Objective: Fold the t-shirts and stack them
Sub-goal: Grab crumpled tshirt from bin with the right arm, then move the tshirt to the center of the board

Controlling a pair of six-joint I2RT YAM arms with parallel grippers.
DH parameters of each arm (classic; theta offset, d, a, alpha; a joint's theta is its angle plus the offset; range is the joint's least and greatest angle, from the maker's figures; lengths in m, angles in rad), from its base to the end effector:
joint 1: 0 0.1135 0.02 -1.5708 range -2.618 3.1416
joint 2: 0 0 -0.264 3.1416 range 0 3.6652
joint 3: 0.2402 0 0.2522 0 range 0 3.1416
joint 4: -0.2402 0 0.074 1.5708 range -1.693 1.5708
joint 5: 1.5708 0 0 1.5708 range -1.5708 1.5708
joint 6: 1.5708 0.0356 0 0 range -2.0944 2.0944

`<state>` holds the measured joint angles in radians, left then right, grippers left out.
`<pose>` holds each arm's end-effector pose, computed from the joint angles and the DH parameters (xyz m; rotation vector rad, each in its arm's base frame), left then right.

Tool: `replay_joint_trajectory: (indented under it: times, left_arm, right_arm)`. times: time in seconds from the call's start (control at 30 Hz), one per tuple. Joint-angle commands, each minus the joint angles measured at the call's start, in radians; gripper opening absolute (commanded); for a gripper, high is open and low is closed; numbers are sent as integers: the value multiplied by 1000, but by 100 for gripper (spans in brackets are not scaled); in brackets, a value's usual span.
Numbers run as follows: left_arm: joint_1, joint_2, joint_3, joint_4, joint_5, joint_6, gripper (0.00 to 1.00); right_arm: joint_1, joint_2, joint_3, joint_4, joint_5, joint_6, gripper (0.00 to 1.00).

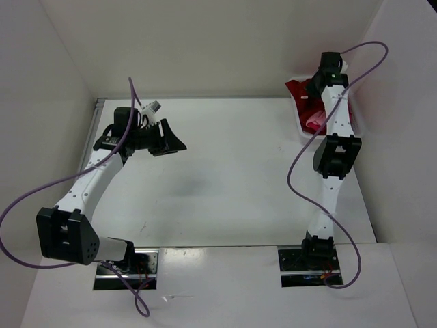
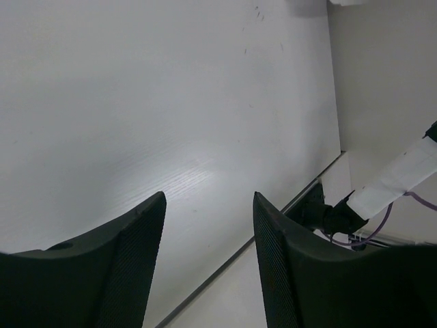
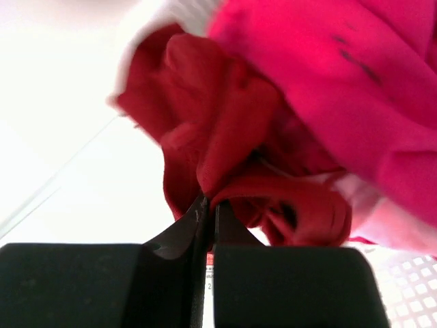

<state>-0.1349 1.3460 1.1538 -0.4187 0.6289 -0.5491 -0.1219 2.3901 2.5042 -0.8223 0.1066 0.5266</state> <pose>0.2917 -0.0607 0.3240 -0.0885 2.2451 -1.0655 0.5281 -0.0685 0.3101 0.7778 2.1388 0.0915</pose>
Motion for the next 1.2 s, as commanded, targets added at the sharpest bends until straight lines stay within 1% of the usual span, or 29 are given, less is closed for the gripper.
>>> replay_joint_trajectory:
  times: [0.0, 0.03, 0.07, 0.17, 0.2, 0.23, 0.3, 0.33, 0.43, 0.47, 0.5, 0.53, 0.6, 0.63, 0.7, 0.73, 0.77, 0.83, 0.9, 0.93, 1.0, 1.03, 1.07, 1.1, 1.13, 1.17]
  left_arm:
    - [11, 27, 95, 37, -2, -5, 62]
    - [11, 27, 109, 47, -1, -5, 65]
    - [11, 38, 121, 58, 9, -18, 65]
    - [11, 47, 156, 83, 9, -46, 70]
    - [11, 59, 156, 95, 9, -63, 70]
    - [11, 59, 165, 95, 9, -83, 71]
    - [20, 71, 178, 124, 9, -101, 71]
    - [20, 82, 190, 124, 9, -116, 72]
    - [20, 91, 199, 147, -1, -141, 73]
    - [29, 91, 199, 158, -1, -161, 73]
    - [29, 91, 199, 158, -12, -170, 73]
    - [29, 91, 199, 169, -21, -181, 73]
    - [56, 91, 190, 179, -21, -213, 75]
    - [57, 81, 166, 179, -21, -224, 75]
    - [89, 71, 141, 190, -21, -252, 75]
    - [98, 58, 127, 199, -21, -261, 75]
    - [98, 39, 112, 199, -21, -270, 75]
    - [132, 1, 58, 199, -21, -281, 75]
    - [152, -33, 15, 190, -43, -281, 75]
    - [176, -69, -32, 190, -43, -281, 75]
    - [213, -96, -69, 150, -67, -269, 75]
    - [262, -105, -78, 134, -67, -243, 75]
    - [290, -117, -78, 98, -67, -226, 75]
    - [314, -117, -62, 78, -90, -212, 75]
    - [326, -117, -42, 54, -113, -180, 75]
    - [327, -105, -14, 16, -142, -163, 75]
  right_arm:
    - [8, -230, 96, 40, -48, 4, 0]
    - [8, -274, 96, 60, -88, 4, 0]
    - [8, -361, 81, 102, -111, 15, 0]
    - [8, -481, 48, 185, -214, 61, 0]
    - [8, -544, 38, 201, -246, 73, 0]
    - [8, -569, 38, 215, -305, 87, 0]
    - [22, -630, 47, 260, -366, 116, 0]
    - [22, -646, 47, 279, -436, 131, 0]
    - [22, -677, 59, 389, -574, 243, 0]
    - [22, -677, 59, 432, -679, 291, 0]
    - [36, -677, 59, 524, -717, 375, 0]
    - [94, -677, 80, 549, -743, 403, 0]
    - [178, -635, 152, 549, -754, 421, 0]
    - [267, -587, 219, 570, -754, 452, 0]
    - [335, -528, 278, 604, -798, 510, 0]
    - [364, -494, 356, 644, -814, 574, 0]
    - [408, -420, 410, 644, -823, 601, 0]
    - [423, -359, 554, 634, -823, 631, 0]
    - [432, -354, 571, 589, -797, 589, 1]
    - [420, -371, 494, 574, -788, 535, 1]
    - [410, -439, 371, 555, -777, 480, 1]
    - [401, -460, 228, 555, -786, 413, 1]
    - [401, -483, 149, 555, -786, 377, 1]
    - [383, -537, -33, 555, -774, 350, 1]
    - [367, -574, -148, 584, -783, 331, 1]
    - [349, -616, -283, 650, -798, 331, 1]
